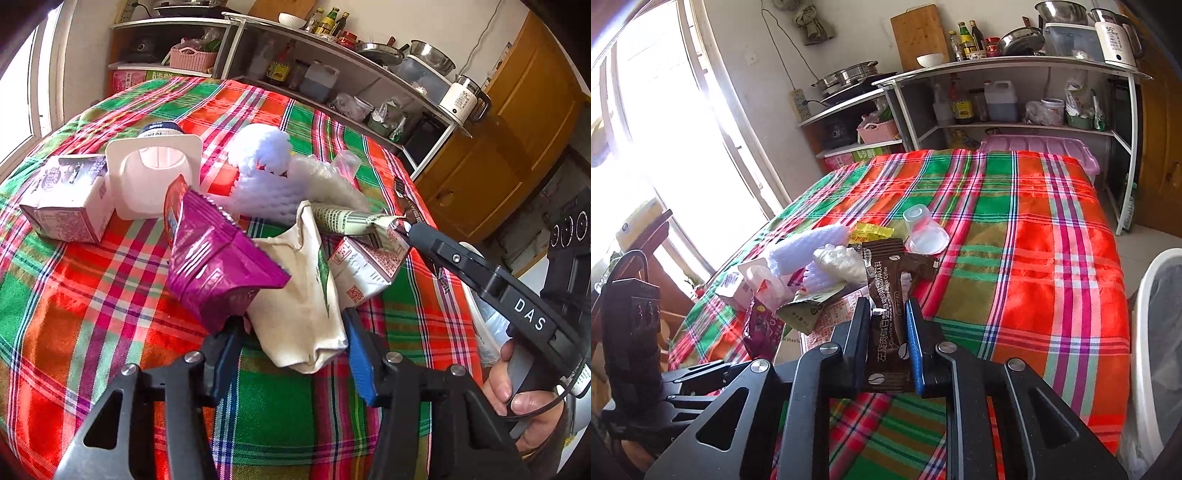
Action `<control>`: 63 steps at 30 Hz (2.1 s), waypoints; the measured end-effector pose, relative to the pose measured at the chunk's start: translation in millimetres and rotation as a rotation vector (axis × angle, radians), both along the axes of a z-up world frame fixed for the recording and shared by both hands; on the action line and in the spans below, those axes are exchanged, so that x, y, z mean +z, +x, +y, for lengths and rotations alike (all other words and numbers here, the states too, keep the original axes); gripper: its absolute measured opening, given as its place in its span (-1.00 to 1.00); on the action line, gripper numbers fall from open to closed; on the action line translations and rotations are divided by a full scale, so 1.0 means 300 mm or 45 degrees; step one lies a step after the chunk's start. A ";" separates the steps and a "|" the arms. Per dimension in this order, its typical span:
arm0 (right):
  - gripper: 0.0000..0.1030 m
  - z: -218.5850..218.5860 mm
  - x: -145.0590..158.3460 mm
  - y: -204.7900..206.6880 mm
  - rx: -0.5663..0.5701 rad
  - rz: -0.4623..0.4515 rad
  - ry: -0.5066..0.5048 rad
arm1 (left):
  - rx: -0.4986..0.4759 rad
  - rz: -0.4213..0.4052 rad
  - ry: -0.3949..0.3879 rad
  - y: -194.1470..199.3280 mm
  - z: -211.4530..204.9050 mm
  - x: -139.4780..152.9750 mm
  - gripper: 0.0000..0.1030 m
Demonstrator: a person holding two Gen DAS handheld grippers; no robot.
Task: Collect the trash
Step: 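Grasp the beige paper bag with the left gripper and lift it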
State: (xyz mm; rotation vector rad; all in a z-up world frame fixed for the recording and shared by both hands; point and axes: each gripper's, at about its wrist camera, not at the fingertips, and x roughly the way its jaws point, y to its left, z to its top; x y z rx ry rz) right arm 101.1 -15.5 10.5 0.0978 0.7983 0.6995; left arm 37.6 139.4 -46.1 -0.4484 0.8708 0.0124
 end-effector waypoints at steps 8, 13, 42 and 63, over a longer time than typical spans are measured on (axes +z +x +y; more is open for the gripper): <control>-0.62 -0.040 0.025 -0.028 -0.044 -0.029 0.041 | -0.002 -0.008 -0.011 -0.025 0.006 0.003 -0.19; -0.62 -0.070 0.036 -0.048 -0.074 -0.039 0.064 | -0.036 -0.029 0.033 -0.055 -0.017 0.021 -0.20; -0.62 -0.266 0.046 -0.196 -0.214 -0.034 0.157 | -0.393 0.003 -0.357 -0.111 -0.133 -0.042 -0.20; -0.62 -0.314 0.042 -0.220 -0.235 -0.024 0.188 | -0.305 -0.094 0.146 -0.123 -0.258 0.069 0.29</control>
